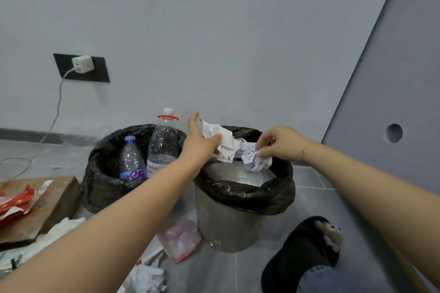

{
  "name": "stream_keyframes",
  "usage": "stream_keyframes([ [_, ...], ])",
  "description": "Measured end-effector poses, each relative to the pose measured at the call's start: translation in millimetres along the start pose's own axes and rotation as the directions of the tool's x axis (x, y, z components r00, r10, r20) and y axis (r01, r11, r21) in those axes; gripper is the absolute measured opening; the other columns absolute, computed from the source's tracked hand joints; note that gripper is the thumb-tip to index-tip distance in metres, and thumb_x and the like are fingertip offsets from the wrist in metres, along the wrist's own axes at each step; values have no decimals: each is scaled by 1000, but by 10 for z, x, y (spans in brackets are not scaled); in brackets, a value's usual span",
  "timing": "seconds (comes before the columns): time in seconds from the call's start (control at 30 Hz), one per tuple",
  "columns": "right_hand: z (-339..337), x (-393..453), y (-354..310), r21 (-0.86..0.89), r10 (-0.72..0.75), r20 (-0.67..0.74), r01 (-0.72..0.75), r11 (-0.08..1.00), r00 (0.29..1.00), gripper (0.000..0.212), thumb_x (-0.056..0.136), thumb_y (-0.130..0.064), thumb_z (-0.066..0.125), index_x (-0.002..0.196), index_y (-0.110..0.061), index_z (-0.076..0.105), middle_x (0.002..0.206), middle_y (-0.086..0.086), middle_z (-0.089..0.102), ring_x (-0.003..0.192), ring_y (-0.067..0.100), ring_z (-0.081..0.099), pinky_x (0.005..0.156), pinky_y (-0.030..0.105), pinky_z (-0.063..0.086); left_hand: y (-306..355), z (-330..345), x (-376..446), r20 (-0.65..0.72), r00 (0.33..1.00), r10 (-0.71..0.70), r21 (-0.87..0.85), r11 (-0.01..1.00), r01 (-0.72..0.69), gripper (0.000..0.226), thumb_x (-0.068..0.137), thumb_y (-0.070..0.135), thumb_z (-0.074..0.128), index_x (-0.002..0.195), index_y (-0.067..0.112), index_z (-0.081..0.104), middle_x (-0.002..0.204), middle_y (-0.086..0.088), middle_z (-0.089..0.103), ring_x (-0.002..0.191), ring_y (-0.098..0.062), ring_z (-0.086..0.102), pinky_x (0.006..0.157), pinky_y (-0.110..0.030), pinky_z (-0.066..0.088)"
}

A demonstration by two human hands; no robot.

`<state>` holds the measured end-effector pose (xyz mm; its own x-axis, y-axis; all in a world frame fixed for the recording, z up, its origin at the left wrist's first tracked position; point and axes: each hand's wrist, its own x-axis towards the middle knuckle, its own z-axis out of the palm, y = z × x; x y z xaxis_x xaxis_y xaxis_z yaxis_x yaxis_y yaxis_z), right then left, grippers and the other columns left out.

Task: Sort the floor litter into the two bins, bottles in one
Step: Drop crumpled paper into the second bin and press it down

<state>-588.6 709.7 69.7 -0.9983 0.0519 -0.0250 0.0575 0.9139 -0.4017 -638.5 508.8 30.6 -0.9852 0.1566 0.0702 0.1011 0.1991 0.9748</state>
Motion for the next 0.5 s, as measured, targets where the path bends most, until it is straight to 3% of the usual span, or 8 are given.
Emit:
stream_keyframes([
  [0.07,73,-73,58,-148,2,152,21,989,988,12,77,-22,75,88,-22,74,84,-9,67,79,8,61,74,24,49,-45,9,36,66,995,77,306,947,-94,68,87,13,59,146,25,28,103,-9,53,84,-20,58,73,-24,46],
  [0.13,121,-105,126,-342,86,239,1,940,967,2,77,-24,74,78,-23,72,86,-4,71,83,15,66,77,32,56,-126,0,65,70,988,135,560,815,-151,48,85,15,61,132,21,51,126,-10,44,117,-29,42,99,-32,36],
  [0.23,114,-130,130,-455,77,161,5,890,984,7,77,-21,69,72,-17,68,81,2,70,80,21,66,70,33,55,-164,-80,83,68,923,378,649,686,-329,32,80,11,65,111,16,64,133,-6,40,124,-27,34,105,-35,32],
  [0.3,94,-120,97,-459,-29,53,51,887,998,2,76,-16,66,76,-13,66,84,2,67,83,22,63,66,31,50,-134,-152,117,241,847,474,613,602,-512,31,80,9,67,111,15,65,128,-4,47,119,-22,43,103,-32,36],
  [0.33,86,-106,84,-437,-71,34,79,896,997,4,77,-15,65,80,-17,63,88,0,64,86,22,61,68,30,48,-117,-173,134,381,815,437,592,562,-578,33,82,12,68,114,16,64,126,-2,50,118,-20,48,101,-28,37],
  [0.4,103,-79,65,-374,-71,112,108,921,991,22,79,-22,69,101,-22,65,102,-2,60,94,18,57,77,28,47,-105,-140,157,622,760,190,615,482,-624,41,86,25,68,126,18,60,132,-1,53,122,-18,49,99,-22,35],
  [0.5,225,-50,70,-319,10,309,94,943,951,57,80,-34,73,132,-24,53,125,-2,56,109,18,54,94,30,46,-144,-13,174,683,717,-140,703,393,-592,41,95,37,55,134,25,55,139,-2,53,130,-18,45,105,-25,34],
])
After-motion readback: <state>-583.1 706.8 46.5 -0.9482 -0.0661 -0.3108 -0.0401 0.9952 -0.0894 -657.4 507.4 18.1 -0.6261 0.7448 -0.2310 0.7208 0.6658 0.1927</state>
